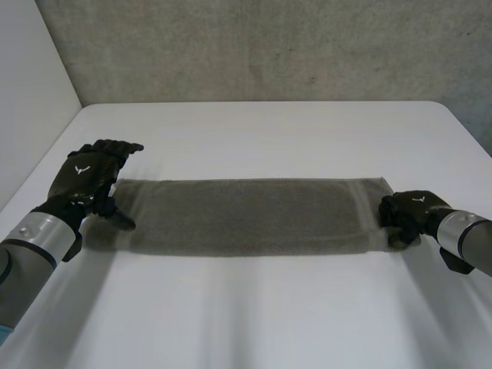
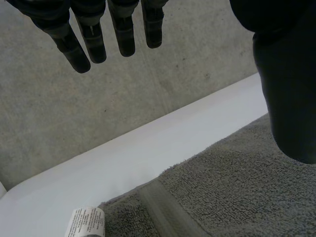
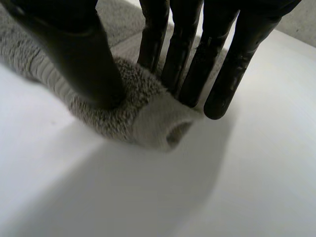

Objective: Fold the towel.

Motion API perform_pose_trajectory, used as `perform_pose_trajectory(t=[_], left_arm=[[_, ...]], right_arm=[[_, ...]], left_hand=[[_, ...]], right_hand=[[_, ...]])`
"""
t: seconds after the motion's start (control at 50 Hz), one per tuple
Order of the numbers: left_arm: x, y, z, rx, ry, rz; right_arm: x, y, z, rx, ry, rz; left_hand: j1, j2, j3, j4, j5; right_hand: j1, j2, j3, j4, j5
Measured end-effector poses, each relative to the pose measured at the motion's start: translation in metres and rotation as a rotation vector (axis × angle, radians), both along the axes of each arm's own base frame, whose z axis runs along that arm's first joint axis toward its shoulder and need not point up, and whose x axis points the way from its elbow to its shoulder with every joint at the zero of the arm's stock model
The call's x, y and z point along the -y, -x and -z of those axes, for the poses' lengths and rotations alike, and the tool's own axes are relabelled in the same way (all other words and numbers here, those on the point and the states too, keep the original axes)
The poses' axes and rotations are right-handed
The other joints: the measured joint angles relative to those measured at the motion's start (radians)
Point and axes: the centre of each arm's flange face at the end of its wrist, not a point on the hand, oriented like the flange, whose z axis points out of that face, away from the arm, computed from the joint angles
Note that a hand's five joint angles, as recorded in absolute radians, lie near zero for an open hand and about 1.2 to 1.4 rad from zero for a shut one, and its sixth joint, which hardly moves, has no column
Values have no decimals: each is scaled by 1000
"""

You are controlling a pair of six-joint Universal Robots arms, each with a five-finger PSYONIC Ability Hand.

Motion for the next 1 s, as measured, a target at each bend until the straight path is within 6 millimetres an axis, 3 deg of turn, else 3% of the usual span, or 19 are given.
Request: perform_pose_trajectory(t=[0.08,0.18,0.38,0.54,0.62,0.7,0.76,0.78,0.82,0.84,0.92,0.94,0.98,1.0], left_arm=[[0,0,0,0,2,-1],[0,-1,-2,-1,7,-3],[0,-1,-12,-8,39,-9],[0,-2,-25,-13,81,-14],[1,-3,-32,-14,106,-17],[3,-3,-41,-17,139,-21],[7,-2,-52,-25,173,-22],[8,-1,-54,-27,178,-23],[10,0,-60,-39,193,-28],[11,0,-65,-51,204,-33],[16,3,-79,-95,228,-53],[16,3,-80,-100,231,-56],[17,5,-85,-120,238,-64],[18,5,-86,-124,239,-65]], right_arm=[[2,4,4,-39,3,1],[7,14,-1,-89,36,50],[21,56,-54,-141,193,202],[32,100,-79,-309,260,243],[38,104,-94,-388,296,219],[42,77,-116,-396,373,150],[39,32,-137,-347,460,56],[37,24,-139,-338,471,41],[29,-9,-147,-300,517,-34],[20,-37,-150,-271,550,-97],[-17,-115,-146,-193,624,-286],[-21,-122,-145,-186,630,-305],[-45,-161,-129,-154,650,-407],[-50,-167,-125,-150,651,-425]], left_hand=[[0,0,0,0,0],[0,0,0,0,0],[0,0,0,0,0],[0,0,0,0,0],[0,0,0,0,0],[0,0,0,0,0],[0,0,0,0,0],[0,0,0,0,0],[0,0,0,0,0],[0,0,0,0,0],[0,0,0,0,0],[0,0,0,0,0],[0,0,0,0,0],[0,0,0,0,0]], right_hand=[[302,322,320,347,342],[327,327,346,376,363],[328,327,346,376,366],[328,327,346,376,366],[329,327,346,376,366],[332,327,347,376,366],[332,327,356,376,366],[332,327,358,376,366],[332,327,364,376,367],[332,327,369,376,370],[332,327,371,376,373],[332,327,371,376,373],[332,327,371,376,373],[332,327,371,376,373]])
